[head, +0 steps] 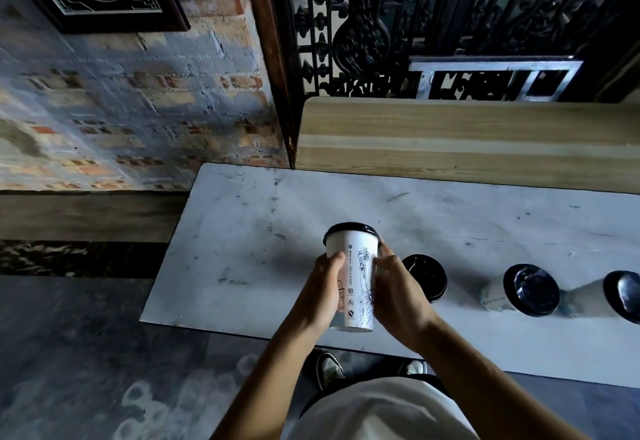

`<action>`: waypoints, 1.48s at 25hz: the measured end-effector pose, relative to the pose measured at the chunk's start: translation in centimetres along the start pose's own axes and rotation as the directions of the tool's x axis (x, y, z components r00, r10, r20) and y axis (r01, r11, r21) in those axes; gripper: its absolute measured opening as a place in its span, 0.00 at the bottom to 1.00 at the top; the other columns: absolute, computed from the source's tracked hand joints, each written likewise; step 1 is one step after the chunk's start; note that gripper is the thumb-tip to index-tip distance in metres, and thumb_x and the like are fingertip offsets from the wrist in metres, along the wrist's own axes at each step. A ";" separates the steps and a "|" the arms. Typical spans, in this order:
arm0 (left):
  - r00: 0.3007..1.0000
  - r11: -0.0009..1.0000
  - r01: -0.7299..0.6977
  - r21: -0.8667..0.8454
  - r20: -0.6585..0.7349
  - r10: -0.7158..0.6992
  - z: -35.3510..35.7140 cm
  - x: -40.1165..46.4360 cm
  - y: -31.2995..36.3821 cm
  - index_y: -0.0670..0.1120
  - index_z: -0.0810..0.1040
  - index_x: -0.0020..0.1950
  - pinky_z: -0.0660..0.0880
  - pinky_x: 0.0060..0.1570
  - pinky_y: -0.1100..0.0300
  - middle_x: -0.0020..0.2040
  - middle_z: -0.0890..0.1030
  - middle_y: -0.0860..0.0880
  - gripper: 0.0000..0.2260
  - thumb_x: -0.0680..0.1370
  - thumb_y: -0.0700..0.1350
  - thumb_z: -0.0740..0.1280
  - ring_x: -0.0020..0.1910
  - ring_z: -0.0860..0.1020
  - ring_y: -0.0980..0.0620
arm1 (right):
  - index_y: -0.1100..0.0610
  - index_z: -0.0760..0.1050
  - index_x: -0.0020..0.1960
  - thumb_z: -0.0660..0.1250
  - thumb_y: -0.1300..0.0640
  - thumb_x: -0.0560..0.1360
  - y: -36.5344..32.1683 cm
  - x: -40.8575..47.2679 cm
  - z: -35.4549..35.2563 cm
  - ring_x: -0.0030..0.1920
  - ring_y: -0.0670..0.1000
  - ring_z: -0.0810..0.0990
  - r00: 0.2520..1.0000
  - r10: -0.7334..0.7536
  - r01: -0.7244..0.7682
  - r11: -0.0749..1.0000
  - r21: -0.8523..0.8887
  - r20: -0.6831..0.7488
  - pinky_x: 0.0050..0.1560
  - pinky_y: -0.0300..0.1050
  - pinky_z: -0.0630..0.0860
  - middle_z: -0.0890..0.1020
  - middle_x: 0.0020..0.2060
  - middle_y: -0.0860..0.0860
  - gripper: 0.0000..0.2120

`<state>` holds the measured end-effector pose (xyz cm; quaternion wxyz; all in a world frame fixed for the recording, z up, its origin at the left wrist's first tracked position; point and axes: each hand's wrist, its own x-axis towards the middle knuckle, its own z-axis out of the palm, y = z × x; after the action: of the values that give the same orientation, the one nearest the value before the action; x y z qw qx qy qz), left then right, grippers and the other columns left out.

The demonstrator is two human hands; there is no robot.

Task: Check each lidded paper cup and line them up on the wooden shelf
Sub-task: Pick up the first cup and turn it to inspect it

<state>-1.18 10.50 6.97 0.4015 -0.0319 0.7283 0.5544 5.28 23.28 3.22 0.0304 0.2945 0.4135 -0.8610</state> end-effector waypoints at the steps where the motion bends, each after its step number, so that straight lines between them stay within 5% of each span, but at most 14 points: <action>1: 1.000 0.999 -0.017 0.041 -0.002 0.017 -0.2 0.0 0.1 0.50 0.77 0.63 0.82 0.54 0.47 0.56 0.84 0.46 0.27 0.75 0.66 0.57 0.55 0.84 0.49 | 0.54 0.75 0.71 0.53 0.51 0.85 -0.1 -0.1 -0.1 0.60 0.70 0.80 1.000 0.000 0.000 1.000 -0.001 -0.003 0.67 0.74 0.71 0.80 0.62 0.72 0.20; 6: 0.971 0.973 -0.156 0.169 -0.155 0.183 -1.5 -0.3 -0.9 0.52 0.79 0.54 0.84 0.49 0.40 0.48 0.86 0.51 0.28 0.67 0.72 0.63 0.45 0.85 0.51 | 0.60 0.75 0.72 0.63 0.51 0.77 -0.2 -0.1 -1.0 0.64 0.72 0.80 0.999 0.032 -0.032 0.999 -0.018 0.000 0.67 0.72 0.74 0.81 0.64 0.70 0.25; 11: 0.876 0.911 -0.400 0.097 -0.253 0.411 -1.8 0.6 -1.7 0.55 0.80 0.46 0.82 0.45 0.49 0.41 0.85 0.55 0.04 0.73 0.51 0.71 0.40 0.83 0.54 | 0.55 0.79 0.67 0.69 0.52 0.76 -0.7 -0.6 -1.2 0.60 0.66 0.84 0.999 -0.028 0.032 0.994 -0.103 0.039 0.62 0.68 0.78 0.84 0.63 0.65 0.20; 13: 0.844 0.884 -0.458 0.100 -0.265 0.467 -1.9 0.8 -1.8 0.58 0.83 0.46 0.82 0.46 0.51 0.43 0.86 0.55 0.08 0.74 0.43 0.70 0.40 0.83 0.53 | 0.56 0.80 0.65 0.70 0.51 0.74 -0.9 -0.7 -1.1 0.58 0.63 0.84 0.999 -0.032 0.037 0.990 -0.133 0.042 0.57 0.64 0.81 0.85 0.60 0.64 0.21; 17: 0.839 0.884 -0.464 0.057 -0.294 0.459 -1.9 1.0 -1.9 0.58 0.87 0.47 0.82 0.46 0.51 0.47 0.88 0.51 0.12 0.76 0.41 0.70 0.41 0.85 0.51 | 0.60 0.81 0.64 0.71 0.50 0.75 -1.1 -0.8 -1.1 0.57 0.61 0.87 0.996 -0.035 0.047 0.987 -0.155 0.084 0.50 0.53 0.84 0.87 0.56 0.63 0.21; 22: 0.852 0.896 -0.443 -0.039 -0.329 0.407 -1.8 0.8 -1.8 0.59 0.88 0.47 0.82 0.45 0.60 0.45 0.89 0.54 0.07 0.73 0.48 0.72 0.43 0.86 0.56 | 0.57 0.85 0.59 0.60 0.53 0.74 -1.1 -0.2 -1.9 0.46 0.54 0.88 0.999 0.011 -0.007 0.997 -0.075 0.040 0.44 0.47 0.84 0.89 0.48 0.59 0.21; 24: 0.851 0.895 -0.444 -0.052 -0.338 0.402 -1.8 0.8 -1.8 0.61 0.87 0.46 0.81 0.48 0.63 0.46 0.89 0.57 0.07 0.72 0.50 0.74 0.47 0.86 0.60 | 0.54 0.85 0.60 0.58 0.55 0.76 -1.1 0.0 -2.0 0.45 0.55 0.88 1.000 -0.002 0.002 0.999 -0.035 0.016 0.44 0.49 0.84 0.89 0.47 0.58 0.21; 29: 0.841 0.880 -0.476 0.012 -0.289 0.458 -2.2 0.8 -2.1 0.69 0.85 0.48 0.83 0.50 0.52 0.46 0.87 0.51 0.12 0.70 0.52 0.75 0.45 0.85 0.54 | 0.52 0.79 0.70 0.58 0.61 0.86 -1.3 -0.2 -2.4 0.54 0.60 0.88 0.997 -0.075 0.073 0.993 -0.096 -0.015 0.52 0.53 0.84 0.88 0.56 0.60 0.17; 37: 0.789 0.844 -0.536 0.026 -0.340 0.512 -2.0 0.7 -2.6 0.56 0.86 0.45 0.79 0.41 0.65 0.40 0.87 0.51 0.11 0.74 0.40 0.70 0.38 0.84 0.54 | 0.59 0.74 0.74 0.67 0.58 0.81 -2.0 -0.9 -1.8 0.63 0.64 0.84 0.991 -0.131 0.125 0.977 -0.170 -0.026 0.64 0.58 0.80 0.85 0.63 0.63 0.21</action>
<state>-1.48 8.16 4.67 0.1011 0.0635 0.7452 0.6561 6.32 25.69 4.20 -0.0080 0.2796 0.5033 -0.8176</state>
